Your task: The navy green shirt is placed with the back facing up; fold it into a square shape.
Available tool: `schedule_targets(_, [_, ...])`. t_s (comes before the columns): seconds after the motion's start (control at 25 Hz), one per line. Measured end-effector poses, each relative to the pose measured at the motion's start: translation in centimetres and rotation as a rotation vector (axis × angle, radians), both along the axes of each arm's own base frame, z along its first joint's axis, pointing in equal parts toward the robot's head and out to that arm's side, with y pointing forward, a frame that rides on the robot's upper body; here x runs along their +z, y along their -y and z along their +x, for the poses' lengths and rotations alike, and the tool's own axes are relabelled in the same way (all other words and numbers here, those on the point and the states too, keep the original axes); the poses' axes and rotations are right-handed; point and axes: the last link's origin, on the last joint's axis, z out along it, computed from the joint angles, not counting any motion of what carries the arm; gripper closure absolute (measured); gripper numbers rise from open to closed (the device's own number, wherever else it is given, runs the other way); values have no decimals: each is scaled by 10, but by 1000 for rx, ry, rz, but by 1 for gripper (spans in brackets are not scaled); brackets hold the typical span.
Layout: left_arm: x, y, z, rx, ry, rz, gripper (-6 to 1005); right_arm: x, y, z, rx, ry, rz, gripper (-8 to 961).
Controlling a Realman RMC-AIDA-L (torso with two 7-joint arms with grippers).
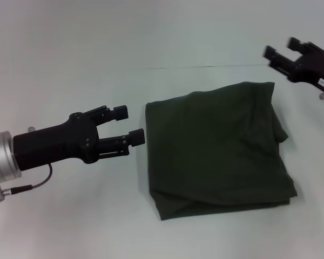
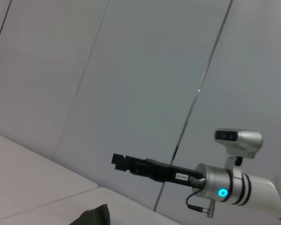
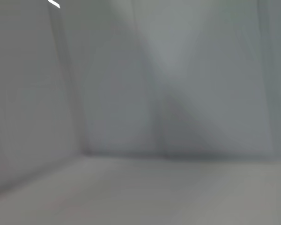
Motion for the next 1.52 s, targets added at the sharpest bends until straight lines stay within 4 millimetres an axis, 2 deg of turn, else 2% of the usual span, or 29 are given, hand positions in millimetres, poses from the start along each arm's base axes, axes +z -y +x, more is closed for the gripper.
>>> schedule_targets(0.12, [-1,1,0,-11,-3,9,88,-15,15,-14,145,14,-55,244])
schedule_targets(0.24, [-2,2,-1,-19,-3,21,89,-35,24,-17,213,70,-97,208])
schedule_targets(0.4, [-3,3,-1,-22,-2,25,89,-56,25,-20,237,142,-150,208])
schedule_targets(0.56, [-4,4,-1,-22,1,22,89,-68,18,-15,169,192,-168,208])
schedule_targets(1.04, [-3,4,-2,-18,2,31,89,-85,-3,3,-42,295,-166,208])
schedule_targets(1.52, [-3,5,-2,-31,-3,31,89,-89,-4,14,-135,305,-167,207])
